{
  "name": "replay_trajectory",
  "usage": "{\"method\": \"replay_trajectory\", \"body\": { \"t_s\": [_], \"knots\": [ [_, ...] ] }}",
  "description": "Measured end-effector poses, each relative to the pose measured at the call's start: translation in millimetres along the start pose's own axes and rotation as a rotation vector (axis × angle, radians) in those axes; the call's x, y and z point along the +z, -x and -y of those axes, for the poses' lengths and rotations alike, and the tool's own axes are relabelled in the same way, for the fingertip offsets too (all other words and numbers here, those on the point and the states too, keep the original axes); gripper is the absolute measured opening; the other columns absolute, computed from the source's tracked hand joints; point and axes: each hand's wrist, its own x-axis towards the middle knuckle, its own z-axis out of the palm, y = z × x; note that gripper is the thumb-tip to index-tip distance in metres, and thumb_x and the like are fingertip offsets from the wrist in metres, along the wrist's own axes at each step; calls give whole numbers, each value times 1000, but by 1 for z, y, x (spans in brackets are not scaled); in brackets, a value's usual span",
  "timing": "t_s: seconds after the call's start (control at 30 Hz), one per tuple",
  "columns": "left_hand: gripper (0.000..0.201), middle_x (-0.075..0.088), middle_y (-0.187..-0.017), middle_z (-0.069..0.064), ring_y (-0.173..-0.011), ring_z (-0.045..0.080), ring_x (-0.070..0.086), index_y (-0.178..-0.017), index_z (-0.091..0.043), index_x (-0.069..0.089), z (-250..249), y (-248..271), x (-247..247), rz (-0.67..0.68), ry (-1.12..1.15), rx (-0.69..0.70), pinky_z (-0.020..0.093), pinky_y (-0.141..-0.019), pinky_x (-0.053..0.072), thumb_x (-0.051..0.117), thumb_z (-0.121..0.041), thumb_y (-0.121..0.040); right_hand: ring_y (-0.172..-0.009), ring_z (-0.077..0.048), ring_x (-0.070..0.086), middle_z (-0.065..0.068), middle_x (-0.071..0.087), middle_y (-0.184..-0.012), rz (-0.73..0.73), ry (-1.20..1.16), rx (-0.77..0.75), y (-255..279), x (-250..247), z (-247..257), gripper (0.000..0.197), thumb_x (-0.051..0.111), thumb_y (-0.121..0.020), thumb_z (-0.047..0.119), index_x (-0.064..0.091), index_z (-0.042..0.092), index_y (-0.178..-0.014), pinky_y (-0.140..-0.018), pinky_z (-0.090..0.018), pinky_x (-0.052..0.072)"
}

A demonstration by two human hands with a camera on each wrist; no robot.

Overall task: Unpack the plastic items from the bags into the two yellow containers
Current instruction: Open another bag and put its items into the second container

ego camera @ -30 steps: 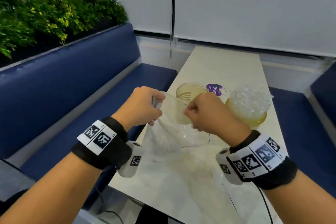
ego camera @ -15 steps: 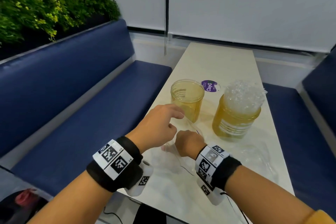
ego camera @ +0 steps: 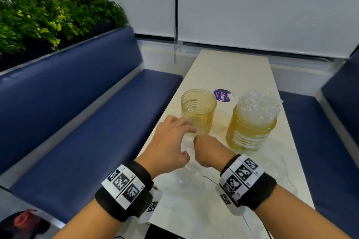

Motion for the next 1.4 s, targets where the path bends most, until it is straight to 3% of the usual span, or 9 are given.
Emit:
{"method": "replay_trajectory", "body": {
  "t_s": [0.13,0.27,0.47,0.6,0.77,0.93,1.03,1.13,1.4],
  "knots": [
    [69,47,-131,-18,-125,7,43,-134,-33,55,3,-1,17,-50,145,-21,44,-124,23,86,-39,-73,-109,-26,63,-9,61,-122,-70,-18,-36,34,-46,-6,34,56,-97,5,54,7,-131,-87,-30,52],
    [49,53,-115,-18,-97,2,54,-117,-29,61,2,-7,27,-194,256,-43,6,-82,42,85,-43,-77,-84,-22,57,-4,56,-93,-121,-94,-123,64,-79,-15,21,54,-96,4,62,10,-115,-56,-23,41],
    [12,63,-79,-2,-66,15,59,-85,-20,63,11,-21,33,-435,497,-132,28,-56,49,64,-26,-95,-78,-7,64,2,65,-106,-312,-748,-299,49,-77,-29,56,81,-81,31,51,28,-128,-66,-23,53],
    [33,55,-67,-4,-56,4,51,-68,-29,55,2,-29,18,-453,599,-203,14,-51,42,60,-10,-96,-95,-6,59,7,58,-110,-497,-818,-316,20,-43,-12,72,83,-64,61,54,29,-121,-77,-24,54],
    [20,63,-68,-7,-58,-5,60,-81,-16,65,-1,-23,16,-446,757,-232,10,-53,45,60,-3,-96,-83,-18,66,-4,68,-87,-645,-1043,-454,-9,-12,16,32,55,-96,43,65,12,-96,-79,-47,56],
    [13,64,-64,-10,-56,-1,62,-81,-14,66,5,-20,15,-350,777,-269,10,-49,43,70,-5,-90,-86,-8,67,10,68,-85,-702,-1043,-447,-17,-13,22,34,44,-102,47,65,20,-104,-83,-39,58],
    [31,67,-86,-11,-69,0,63,-95,-19,69,12,-15,17,-289,768,-270,14,-57,45,89,-17,-71,-69,-3,67,8,67,-71,-793,-1188,-481,-10,-39,20,21,47,-105,32,57,15,-99,-73,-26,58],
    [38,62,-92,-9,-77,10,61,-88,-25,66,19,-16,18,-295,660,-285,21,-66,48,94,-31,-63,-56,-18,57,-1,56,-61,-862,-1348,-579,-1,-84,13,20,46,-105,28,51,15,-91,-66,-45,55],
    [44,62,-108,-7,-93,5,69,-106,-18,73,36,-14,12,-352,657,-249,18,-86,58,69,14,-77,-57,-15,50,2,49,-68,-962,-1495,-582,-54,-163,-35,13,46,-106,31,49,22,-96,-68,-42,51]
  ]
}}
